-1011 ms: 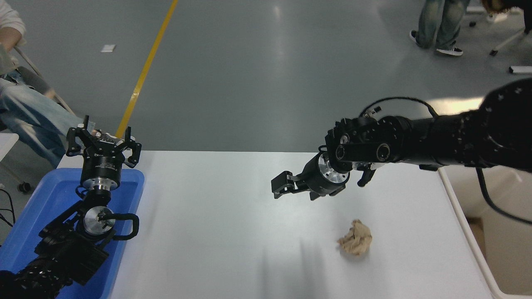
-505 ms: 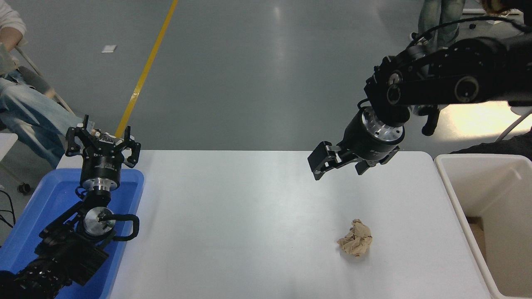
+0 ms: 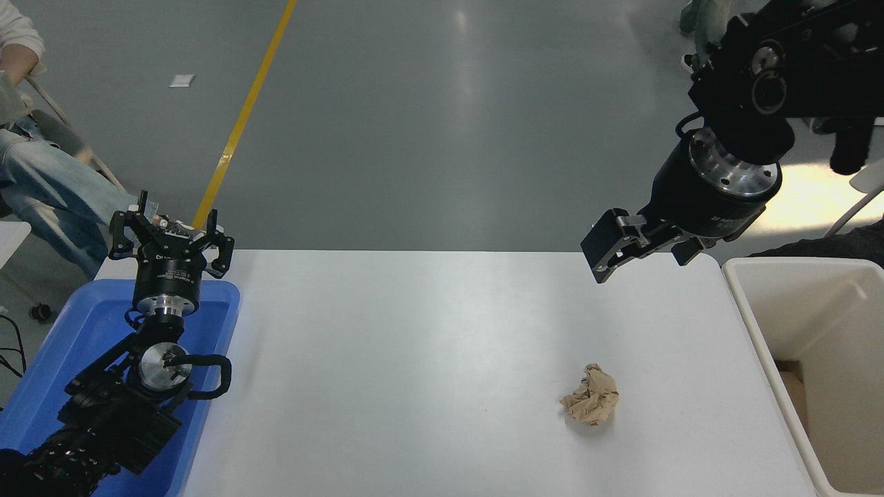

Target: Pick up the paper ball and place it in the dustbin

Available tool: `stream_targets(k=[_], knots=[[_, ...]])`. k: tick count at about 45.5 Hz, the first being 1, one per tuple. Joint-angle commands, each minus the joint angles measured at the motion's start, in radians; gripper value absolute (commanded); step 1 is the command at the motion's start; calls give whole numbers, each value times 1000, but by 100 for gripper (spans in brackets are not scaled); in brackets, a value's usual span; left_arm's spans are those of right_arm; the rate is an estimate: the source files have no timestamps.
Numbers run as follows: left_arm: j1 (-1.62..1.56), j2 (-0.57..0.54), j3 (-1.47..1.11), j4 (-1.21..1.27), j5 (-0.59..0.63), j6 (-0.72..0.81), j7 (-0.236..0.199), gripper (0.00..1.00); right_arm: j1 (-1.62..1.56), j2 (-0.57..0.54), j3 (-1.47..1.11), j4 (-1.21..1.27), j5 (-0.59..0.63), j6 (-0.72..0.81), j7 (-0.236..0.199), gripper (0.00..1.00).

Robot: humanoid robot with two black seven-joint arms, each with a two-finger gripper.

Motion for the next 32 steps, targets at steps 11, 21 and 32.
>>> stream_targets(k=[11,21,32], knots=[[0,0,0,0,0,0,0,99,-82,-29,-53,13,-69,-54,-3,100],[0,0,0,0,0,0,0,99,-208,-29,-52,-5,-74,-182,-3,100],[0,0,0,0,0,0,0,99,-427,-18,-9,-67,-74,-301,-3,99]])
